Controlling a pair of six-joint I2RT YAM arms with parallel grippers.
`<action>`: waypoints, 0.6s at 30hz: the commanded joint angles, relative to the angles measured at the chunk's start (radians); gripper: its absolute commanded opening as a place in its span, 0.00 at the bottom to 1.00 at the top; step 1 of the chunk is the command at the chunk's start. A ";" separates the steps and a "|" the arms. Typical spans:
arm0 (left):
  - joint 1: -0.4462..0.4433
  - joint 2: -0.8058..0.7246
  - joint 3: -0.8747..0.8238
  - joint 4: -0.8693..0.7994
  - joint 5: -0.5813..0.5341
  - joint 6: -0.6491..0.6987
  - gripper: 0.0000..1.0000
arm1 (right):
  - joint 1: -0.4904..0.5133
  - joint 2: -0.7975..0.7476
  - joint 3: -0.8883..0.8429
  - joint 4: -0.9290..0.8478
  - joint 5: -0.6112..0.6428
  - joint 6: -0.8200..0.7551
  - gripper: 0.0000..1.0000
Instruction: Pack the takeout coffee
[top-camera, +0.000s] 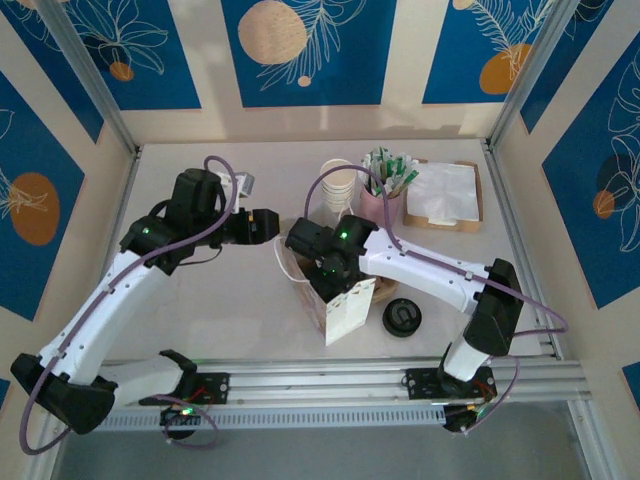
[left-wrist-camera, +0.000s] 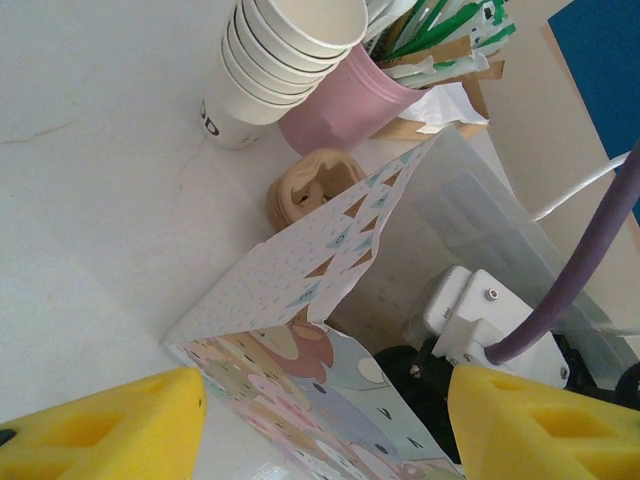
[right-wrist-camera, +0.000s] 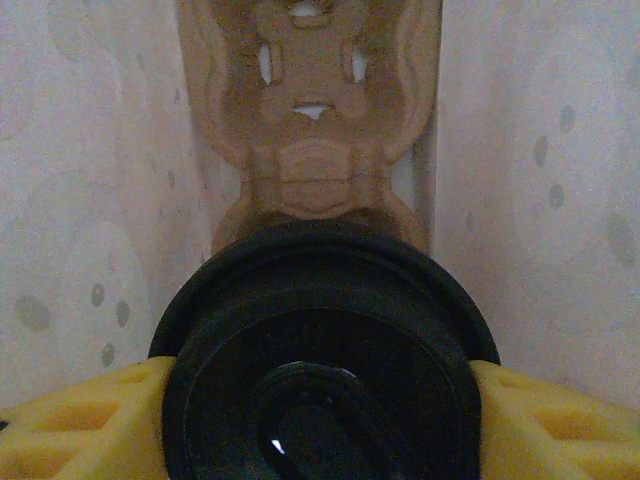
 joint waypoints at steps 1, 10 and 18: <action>0.013 0.004 0.015 0.019 0.026 0.011 0.65 | -0.002 0.022 -0.035 0.002 -0.025 0.003 0.32; 0.013 0.008 0.001 0.030 0.026 0.001 0.65 | -0.001 0.045 -0.086 0.041 -0.048 0.012 0.32; 0.013 0.016 -0.009 0.043 0.044 -0.007 0.65 | 0.017 0.036 -0.095 0.058 -0.019 0.034 0.31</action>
